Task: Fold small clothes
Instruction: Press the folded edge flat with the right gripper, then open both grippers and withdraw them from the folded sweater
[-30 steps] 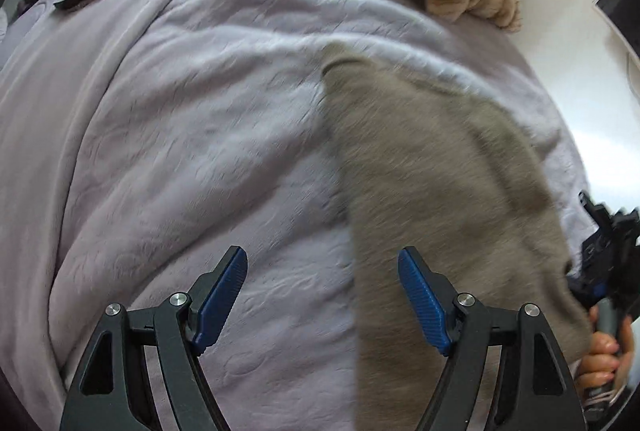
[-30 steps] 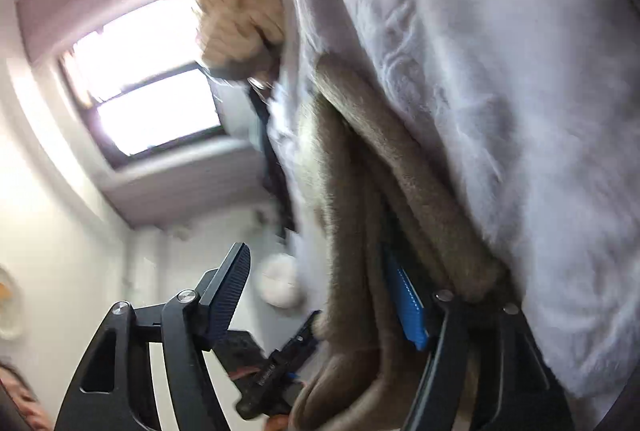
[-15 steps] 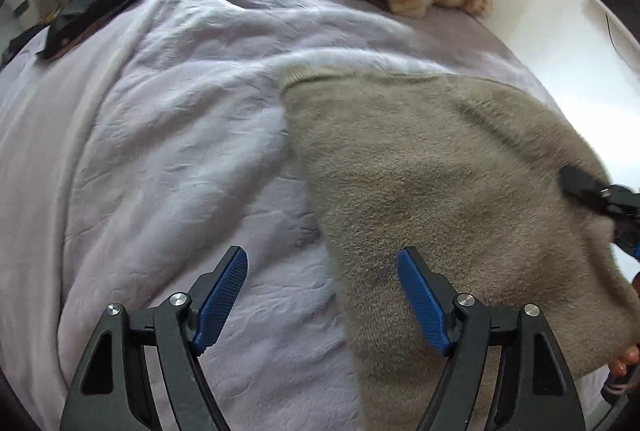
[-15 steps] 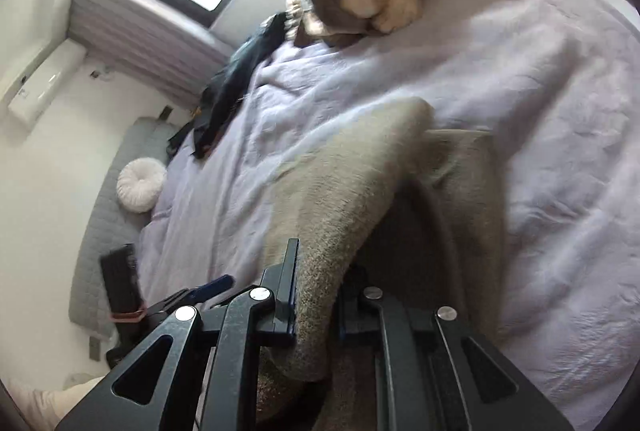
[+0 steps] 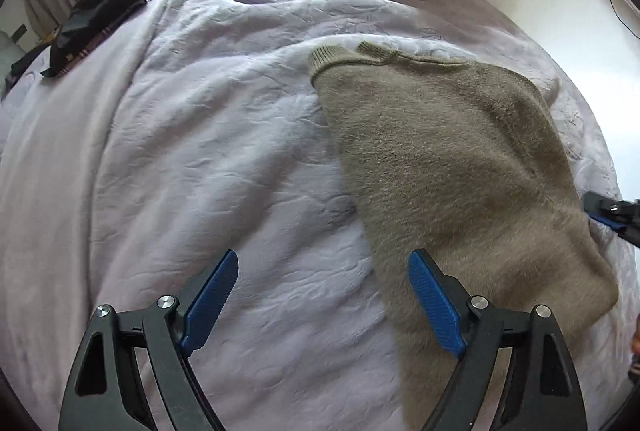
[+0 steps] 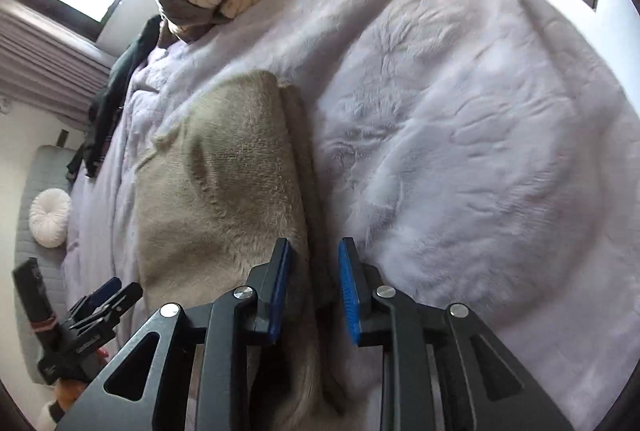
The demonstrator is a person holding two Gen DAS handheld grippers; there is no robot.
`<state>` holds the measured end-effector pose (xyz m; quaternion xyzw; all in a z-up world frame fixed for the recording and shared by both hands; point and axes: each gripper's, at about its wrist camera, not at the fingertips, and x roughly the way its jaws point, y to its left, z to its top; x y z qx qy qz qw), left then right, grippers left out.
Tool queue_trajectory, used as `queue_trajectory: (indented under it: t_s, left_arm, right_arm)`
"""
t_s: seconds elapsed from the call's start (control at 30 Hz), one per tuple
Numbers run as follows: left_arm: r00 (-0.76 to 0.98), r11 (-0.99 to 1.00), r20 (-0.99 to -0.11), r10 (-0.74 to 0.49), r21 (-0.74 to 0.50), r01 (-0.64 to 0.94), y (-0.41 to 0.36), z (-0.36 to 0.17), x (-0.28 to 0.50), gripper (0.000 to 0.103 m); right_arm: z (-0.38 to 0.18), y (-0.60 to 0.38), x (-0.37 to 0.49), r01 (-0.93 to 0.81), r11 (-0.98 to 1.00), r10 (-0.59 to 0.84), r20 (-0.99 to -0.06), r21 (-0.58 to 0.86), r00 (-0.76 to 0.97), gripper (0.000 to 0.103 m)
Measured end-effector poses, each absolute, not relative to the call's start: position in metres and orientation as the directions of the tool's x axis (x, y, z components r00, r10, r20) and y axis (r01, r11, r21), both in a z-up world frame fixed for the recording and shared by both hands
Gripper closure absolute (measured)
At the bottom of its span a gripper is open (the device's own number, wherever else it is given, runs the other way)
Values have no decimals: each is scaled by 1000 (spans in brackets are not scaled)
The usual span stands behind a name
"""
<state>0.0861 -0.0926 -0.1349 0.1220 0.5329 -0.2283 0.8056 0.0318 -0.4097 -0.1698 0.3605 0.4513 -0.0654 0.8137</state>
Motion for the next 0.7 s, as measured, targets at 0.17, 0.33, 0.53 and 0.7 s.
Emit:
queue_trajectory:
  t_s: [0.17, 0.33, 0.53, 0.7]
  left_arm:
    - [271, 862, -924, -268, -105, 495, -83, -131, 76, 15]
    - [217, 844, -934, -285, -137, 519, -100, -141, 53, 15]
    - [144, 830, -965, -217, -105, 548, -103, -189, 28, 15]
    - [111, 858, -969, -223, -141, 494, -90, -187, 24, 15]
  right_arm:
    - [-150, -386, 9, 290, 770, 327, -741, 569, 586, 47]
    - [-161, -365, 12, 269, 819, 332, -800, 508, 500, 97]
    - [-210, -381, -12, 382, 797, 297, -854, 468, 427, 97]
    - [-205, -381, -21, 373, 809, 284, -858, 454, 428, 96]
